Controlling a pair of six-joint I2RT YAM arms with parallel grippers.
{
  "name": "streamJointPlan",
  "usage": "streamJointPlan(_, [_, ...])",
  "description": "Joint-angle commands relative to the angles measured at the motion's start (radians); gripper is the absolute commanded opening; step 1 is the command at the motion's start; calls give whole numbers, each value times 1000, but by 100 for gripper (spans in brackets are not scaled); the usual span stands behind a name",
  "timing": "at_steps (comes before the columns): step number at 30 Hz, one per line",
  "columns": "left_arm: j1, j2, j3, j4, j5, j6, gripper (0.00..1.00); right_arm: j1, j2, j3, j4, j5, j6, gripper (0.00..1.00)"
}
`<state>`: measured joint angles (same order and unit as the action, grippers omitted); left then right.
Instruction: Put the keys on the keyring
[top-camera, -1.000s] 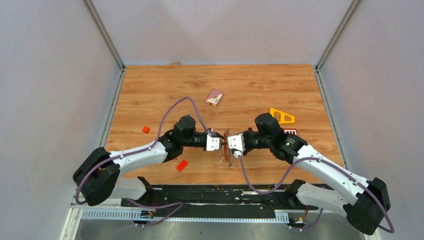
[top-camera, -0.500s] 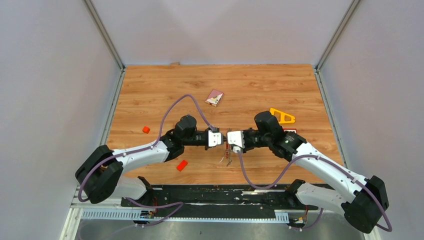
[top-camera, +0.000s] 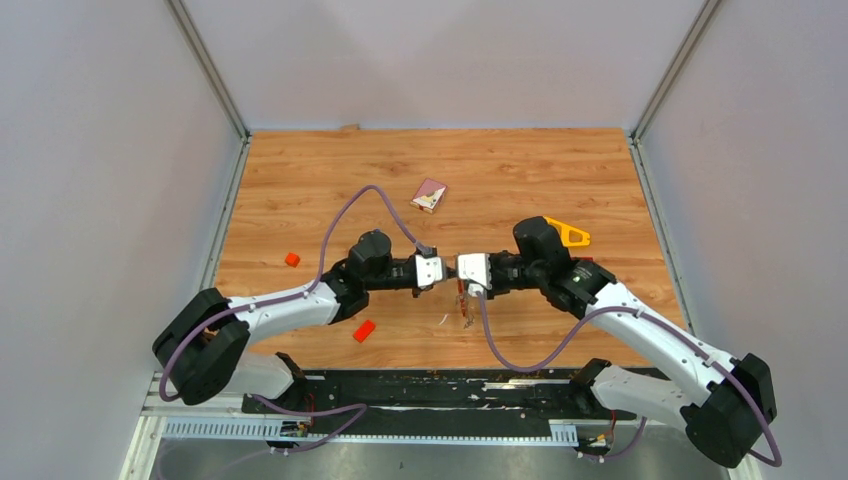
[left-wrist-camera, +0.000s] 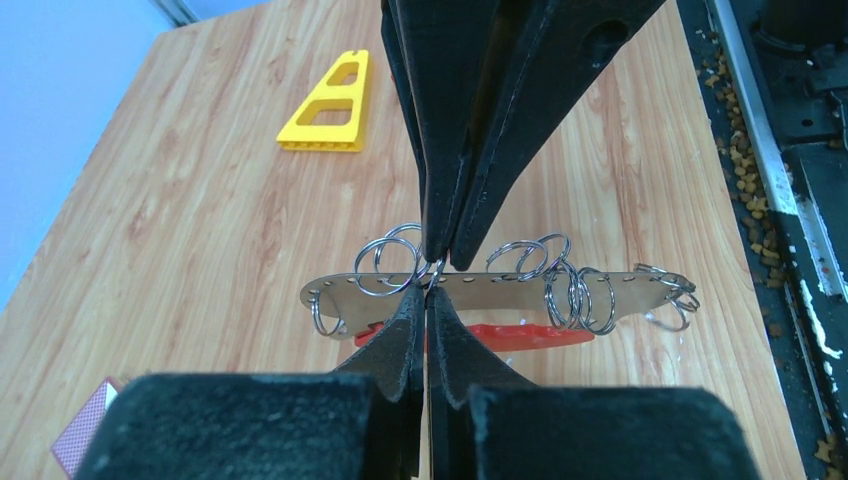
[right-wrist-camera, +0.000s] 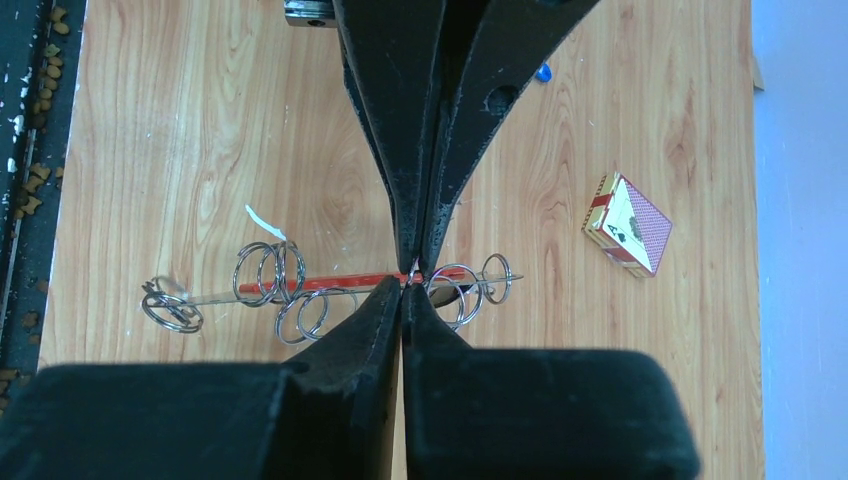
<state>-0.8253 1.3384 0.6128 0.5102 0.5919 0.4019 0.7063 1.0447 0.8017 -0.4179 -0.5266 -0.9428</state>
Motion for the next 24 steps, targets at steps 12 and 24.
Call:
streamJointPlan(12, [104,-17,-32,250,51,-254,0,-97,-58,60,-10,-100,78,45])
streamJointPlan(24, [114,-10,-27,273,61,-313,0,-116,-90,21,-45,-209,47,47])
